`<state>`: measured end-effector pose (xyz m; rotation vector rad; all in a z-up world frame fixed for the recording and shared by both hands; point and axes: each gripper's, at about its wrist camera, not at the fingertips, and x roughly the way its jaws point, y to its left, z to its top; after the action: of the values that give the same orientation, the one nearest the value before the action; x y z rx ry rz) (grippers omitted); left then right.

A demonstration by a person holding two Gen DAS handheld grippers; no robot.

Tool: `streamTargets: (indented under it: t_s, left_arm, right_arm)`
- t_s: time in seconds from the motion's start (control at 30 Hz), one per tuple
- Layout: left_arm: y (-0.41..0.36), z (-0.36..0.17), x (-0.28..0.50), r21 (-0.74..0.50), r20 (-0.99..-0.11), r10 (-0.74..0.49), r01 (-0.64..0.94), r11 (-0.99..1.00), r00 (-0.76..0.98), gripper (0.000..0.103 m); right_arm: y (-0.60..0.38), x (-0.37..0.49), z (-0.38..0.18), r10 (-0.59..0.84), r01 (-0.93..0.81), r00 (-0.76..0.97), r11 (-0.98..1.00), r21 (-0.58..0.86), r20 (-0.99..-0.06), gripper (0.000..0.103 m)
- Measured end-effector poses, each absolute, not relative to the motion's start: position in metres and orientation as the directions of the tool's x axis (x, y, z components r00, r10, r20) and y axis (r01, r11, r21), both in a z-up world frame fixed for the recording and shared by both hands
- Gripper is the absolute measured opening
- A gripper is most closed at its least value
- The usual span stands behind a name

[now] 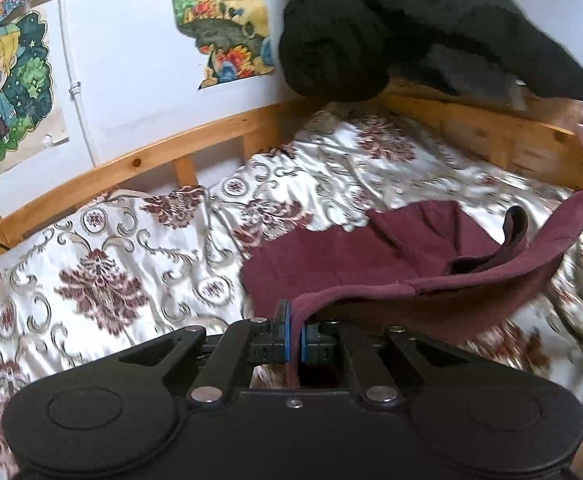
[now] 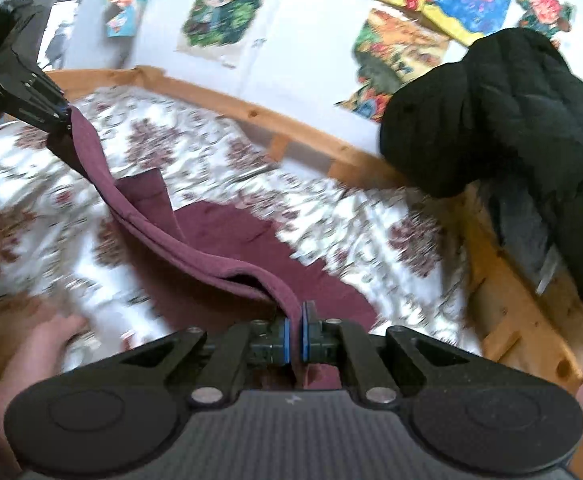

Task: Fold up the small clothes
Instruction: 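Grasp the shirt hem with both grippers and lift it toward the collar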

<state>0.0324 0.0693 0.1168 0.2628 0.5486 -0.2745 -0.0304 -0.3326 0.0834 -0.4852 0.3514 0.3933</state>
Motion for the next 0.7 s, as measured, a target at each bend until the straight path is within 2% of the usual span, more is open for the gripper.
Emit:
streamTargets:
  t_s: [0.2, 0.37, 0.53, 0.7]
  left_arm:
    - [0.048, 0.124, 0.122, 0.17, -0.597, -0.099, 0.246, 0.954, 0.796, 0.005]
    - [0.017, 0.103, 0.197, 0.293, -0.605, -0.011, 0.235, 0.927, 0.796, 0.005]
    - [0.007, 0.062, 0.261, 0.294, -0.665, 0.033, 0.22, 0.93, 0.746, 0.005]
    - [0.012, 0.025, 0.301, 0.248, -0.723, 0.055, 0.184, 0.951, 0.689, 0.005]
  right_arm:
    - [-0.322, 0.046, 0.067, 0.189, -0.327, 0.911, 0.872, -0.364, -0.366, 0.007]
    - [-0.305, 0.109, 0.036, 0.091, -0.235, 0.928, 0.895, -0.379, -0.361, 0.007]
    - [-0.302, 0.169, 0.002, 0.059, -0.209, 0.911, 0.919, -0.334, -0.409, 0.007]
    - [-0.318, 0.198, -0.032, 0.114, -0.249, 0.884, 0.935, -0.251, -0.453, 0.007]
